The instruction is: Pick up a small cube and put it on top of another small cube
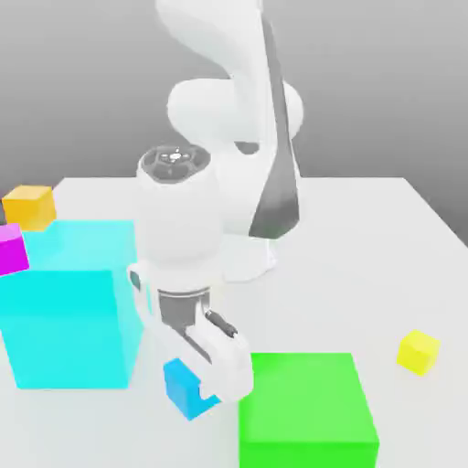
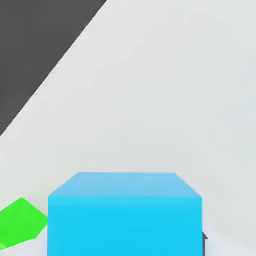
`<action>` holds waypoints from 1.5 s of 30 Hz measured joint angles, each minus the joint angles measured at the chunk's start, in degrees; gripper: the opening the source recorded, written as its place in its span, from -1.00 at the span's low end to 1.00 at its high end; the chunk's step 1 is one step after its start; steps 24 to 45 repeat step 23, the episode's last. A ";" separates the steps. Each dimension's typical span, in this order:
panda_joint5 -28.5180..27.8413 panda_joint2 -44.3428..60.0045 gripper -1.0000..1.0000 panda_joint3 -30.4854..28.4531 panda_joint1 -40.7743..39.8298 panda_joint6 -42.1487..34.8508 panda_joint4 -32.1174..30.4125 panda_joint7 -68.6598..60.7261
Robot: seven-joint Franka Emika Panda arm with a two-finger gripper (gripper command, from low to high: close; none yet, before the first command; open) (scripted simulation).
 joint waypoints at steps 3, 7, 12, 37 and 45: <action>0.04 -4.18 -1.00 -1.74 -4.17 -6.91 2.63 -2.69; -0.59 -9.36 -1.00 -4.82 -9.27 -15.34 6.06 -4.08; -0.17 -15.82 -1.00 -9.43 -13.97 -25.76 10.32 -6.48; -1.07 -17.75 1.00 -12.55 -17.46 -25.27 8.45 -6.74; -1.07 -17.75 1.00 -12.55 -17.46 -25.27 8.45 -6.74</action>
